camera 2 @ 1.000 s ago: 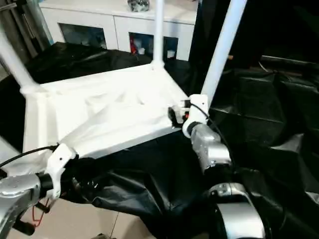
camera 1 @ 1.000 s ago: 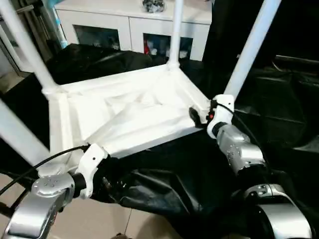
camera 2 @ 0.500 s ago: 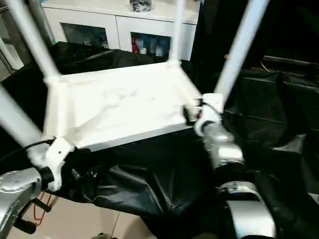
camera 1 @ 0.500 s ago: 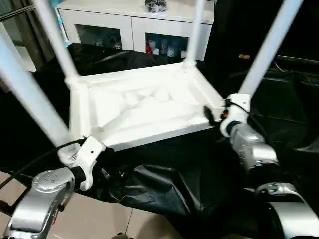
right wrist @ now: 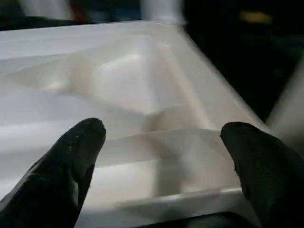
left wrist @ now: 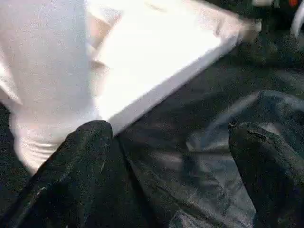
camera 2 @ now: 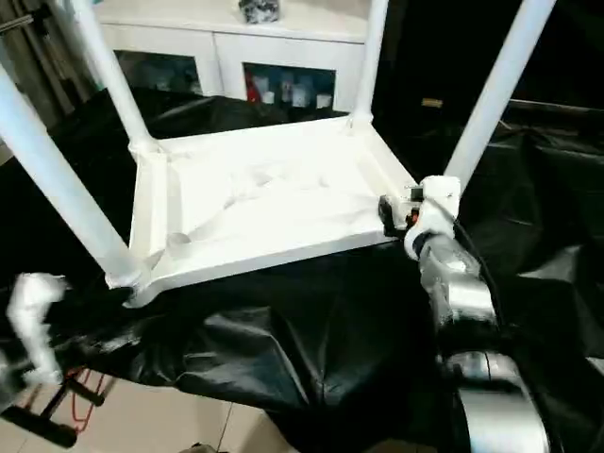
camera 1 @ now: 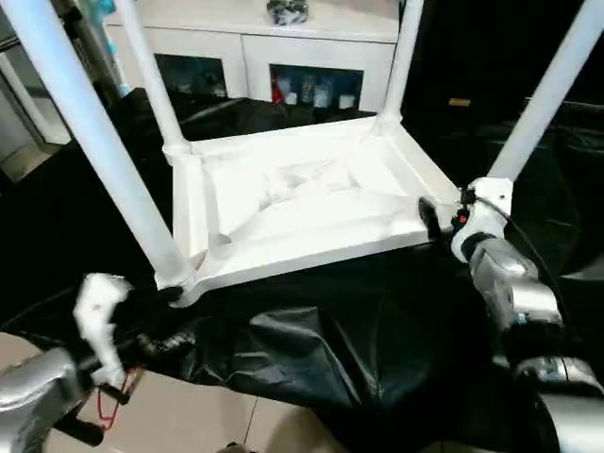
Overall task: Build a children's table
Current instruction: Rotate table base
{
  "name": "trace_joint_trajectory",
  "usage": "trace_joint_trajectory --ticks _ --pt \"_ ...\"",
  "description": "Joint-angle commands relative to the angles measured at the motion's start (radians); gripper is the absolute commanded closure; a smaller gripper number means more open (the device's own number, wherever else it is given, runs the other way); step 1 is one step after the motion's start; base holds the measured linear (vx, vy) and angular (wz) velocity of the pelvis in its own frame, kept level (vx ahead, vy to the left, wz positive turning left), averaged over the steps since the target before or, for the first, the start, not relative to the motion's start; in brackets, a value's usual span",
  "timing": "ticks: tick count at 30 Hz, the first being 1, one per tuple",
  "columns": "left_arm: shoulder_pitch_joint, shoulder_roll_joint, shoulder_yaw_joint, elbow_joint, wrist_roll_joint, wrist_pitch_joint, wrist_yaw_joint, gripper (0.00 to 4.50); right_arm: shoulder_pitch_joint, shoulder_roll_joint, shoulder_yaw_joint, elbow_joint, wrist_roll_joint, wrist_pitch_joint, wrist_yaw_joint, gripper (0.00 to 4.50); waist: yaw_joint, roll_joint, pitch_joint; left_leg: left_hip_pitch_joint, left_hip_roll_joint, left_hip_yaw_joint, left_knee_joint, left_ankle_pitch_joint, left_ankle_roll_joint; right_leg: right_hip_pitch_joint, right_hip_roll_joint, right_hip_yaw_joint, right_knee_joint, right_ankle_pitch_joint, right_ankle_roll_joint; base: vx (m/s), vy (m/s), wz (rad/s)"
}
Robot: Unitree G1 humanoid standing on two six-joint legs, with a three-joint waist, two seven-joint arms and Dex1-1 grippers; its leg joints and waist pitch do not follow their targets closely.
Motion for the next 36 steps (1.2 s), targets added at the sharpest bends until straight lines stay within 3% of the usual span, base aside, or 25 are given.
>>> trace_joint_trajectory --ticks 1,3,7,8,9,10,12,13,18,19,20,21,23,25,27,28,29,31,33,35,36 --pt "0.004 0.009 0.023 0.000 -0.024 0.001 -0.011 0.05 0.007 -0.008 0.024 -0.055 -0.004 0.018 0.040 0.00 -0.002 0.004 -0.057 0.014 0.040 -0.020 -0.069 -0.256 0.023 0.039 -0.052 0.046 -0.078 -0.203 -0.192 0.000 0.000 0.00" --pt "0.022 0.004 0.072 0.013 -0.059 -0.002 -0.011 0.05 0.077 -0.022 0.068 -0.177 0.002 0.063 0.088 0.00 -0.004 0.005 -0.054 0.014 0.040 -0.020 -0.070 -0.268 0.024 0.037 -0.050 0.046 -0.079 -0.219 -0.190 0.000 0.000 0.00" --pt "0.018 -0.024 0.155 0.043 -0.113 -0.032 0.029 0.05 0.172 -0.033 0.091 -0.315 0.006 0.122 0.110 0.00 -0.002 0.005 -0.051 0.017 0.040 -0.021 -0.075 -0.294 0.013 0.035 -0.051 0.048 -0.089 -0.274 -0.168 0.000 0.000 0.00" --pt "0.017 -0.027 0.160 0.045 -0.115 -0.035 0.033 0.05 0.179 -0.033 0.091 -0.323 0.008 0.126 0.112 0.00 -0.003 -0.008 -0.051 0.016 0.040 -0.021 -0.075 -0.293 0.015 0.036 -0.051 0.049 -0.091 -0.277 -0.161 0.000 0.000 0.00" --pt "0.013 -0.034 0.177 0.049 -0.121 -0.045 0.047 0.05 0.203 -0.035 0.089 -0.354 0.018 0.144 0.122 0.00 0.000 -0.005 -0.051 0.018 0.042 -0.022 -0.075 -0.290 0.014 0.033 -0.053 0.050 -0.088 -0.282 -0.161 0.000 0.000 0.00" --pt "0.003 -0.041 0.197 0.043 -0.134 -0.049 0.064 0.05 0.239 -0.041 0.089 -0.391 0.035 0.175 0.141 0.00 -0.001 -0.015 -0.051 0.017 0.041 -0.021 -0.075 -0.290 0.019 0.033 -0.052 0.050 -0.092 -0.289 -0.155 0.000 0.000 0.00" --pt "-0.003 -0.041 0.205 0.043 -0.141 -0.049 0.069 0.05 0.258 -0.042 0.091 -0.410 0.038 0.192 0.147 0.00 0.003 -0.007 -0.050 0.018 0.044 -0.023 -0.078 -0.290 0.016 0.031 -0.054 0.051 -0.091 -0.291 -0.149 0.000 0.000 0.00" --pt "-0.011 -0.042 0.205 0.038 -0.151 -0.042 0.071 0.05 0.265 -0.043 0.096 -0.413 0.029 0.194 0.143 0.00 0.003 -0.009 -0.051 0.018 0.044 -0.024 -0.079 -0.292 0.013 0.031 -0.053 0.051 -0.091 -0.292 -0.147 0.000 0.000 0.00" --pt "-0.060 -0.057 0.166 0.034 -0.141 -0.042 0.098 0.05 0.275 -0.061 0.121 -0.438 -0.015 0.218 0.127 0.00 0.001 -0.021 -0.051 0.019 0.043 -0.023 -0.079 -0.301 -0.006 0.030 -0.056 0.053 -0.092 -0.311 -0.131 0.000 0.000 0.00" --pt "-0.079 -0.066 0.158 0.039 -0.152 -0.046 0.096 0.05 0.268 -0.060 0.113 -0.446 -0.010 0.244 0.127 0.00 0.001 -0.026 -0.050 0.018 0.042 -0.024 -0.079 -0.293 -0.004 0.032 -0.056 0.054 -0.090 -0.312 -0.128 0.000 0.000 0.00" --pt "-0.097 -0.072 0.148 0.048 -0.155 -0.051 0.092 0.05 0.261 -0.059 0.110 -0.443 -0.007 0.262 0.128 0.00 -0.001 -0.045 -0.051 0.018 0.043 -0.021 -0.078 -0.285 0.000 0.032 -0.055 0.054 -0.093 -0.314 -0.124 0.000 0.000 0.00" --pt "-0.118 -0.078 0.130 0.057 -0.153 -0.056 0.085 0.05 0.252 -0.060 0.112 -0.435 -0.010 0.269 0.128 0.00 0.005 -0.037 -0.054 0.019 0.043 -0.023 -0.077 -0.266 0.000 0.032 -0.059 0.055 -0.087 -0.305 -0.126 0.000 0.000 0.00" --pt "-0.162 -0.087 0.088 0.081 -0.140 -0.062 0.072 0.05 0.233 -0.062 0.119 -0.406 -0.028 0.272 0.115 0.00 0.006 -0.039 -0.056 0.020 0.044 -0.022 -0.077 -0.245 -0.007 0.031 -0.057 0.054 -0.083 -0.266 -0.132 0.000 0.000 0.00" --pt "-0.210 -0.094 0.043 0.117 -0.113 -0.068 0.067 0.05 0.210 -0.064 0.118 -0.370 -0.050 0.277 0.082 0.00 0.003 -0.055 -0.057 0.020 0.044 -0.020 -0.077 -0.229 -0.014 0.033 -0.055 0.054 -0.079 -0.210 -0.140 0.000 0.000 0.00" --pt "-0.250 -0.101 0.008 0.155 -0.077 -0.085 0.069 0.05 0.193 -0.065 0.111 -0.341 -0.064 0.275 0.051 0.00 0.004 -0.052 -0.058 0.025 0.043 -0.018 -0.075 -0.226 -0.022 0.031 -0.056 0.054 -0.077 -0.197 -0.143 0.000 0.000 0.00" --pt "-0.285 -0.110 -0.012 0.194 -0.048 -0.099 0.082 0.05 0.180 -0.066 0.103 -0.322 -0.075 0.280 0.025 0.00 0.004 -0.060 -0.059 0.023 0.043 -0.018 -0.076 -0.212 -0.021 0.034 -0.055 0.054 -0.078 -0.182 -0.140 0.000 0.000 0.00" --pt "-0.305 -0.116 -0.022 0.218 -0.033 -0.107 0.090 0.05 0.173 -0.066 0.099 -0.312 -0.081 0.284 0.010 0.00 0.005 -0.059 -0.060 0.027 0.042 -0.017 -0.073 -0.209 -0.024 0.032 -0.054 0.054 -0.076 -0.172 -0.142 0.000 0.000 0.00" --pt "-0.345 -0.127 -0.050 0.260 -0.013 -0.122 0.080 0.05 0.162 -0.066 0.083 -0.294 -0.087 0.310 -0.020 0.00 0.007 -0.060 -0.063 0.023 0.042 -0.018 -0.071 -0.179 -0.026 0.040 -0.058 0.055 -0.069 -0.118 -0.151 0.000 0.000 0.00" --pt "-0.375 -0.135 -0.068 0.275 -0.017 -0.129 0.062 0.05 0.158 -0.068 0.080 -0.286 -0.097 0.319 -0.039 0.00 0.007 -0.058 -0.066 0.020 0.041 -0.018 -0.069 -0.162 -0.023 0.044 -0.059 0.054 -0.065 -0.083 -0.160 0.000 0.000 0.00" --pt "-0.390 -0.131 -0.081 0.259 -0.054 -0.098 0.030 0.05 0.161 -0.065 0.078 -0.288 -0.098 0.321 -0.039 0.00 0.006 -0.062 -0.066 0.017 0.040 -0.017 -0.067 -0.154 -0.016 0.047 -0.059 0.053 -0.064 -0.067 -0.170 0.000 0.000 0.00" --pt "-0.398 -0.125 -0.091 0.237 -0.092 -0.058 -0.001 0.05 0.161 -0.063 0.079 -0.284 -0.099 0.317 -0.036 0.00 0.008 -0.046 -0.066 0.019 0.040 -0.017 -0.067 -0.162 -0.017 0.045 -0.061 0.053 -0.062 -0.077 -0.178 0.000 0.000 0.00"
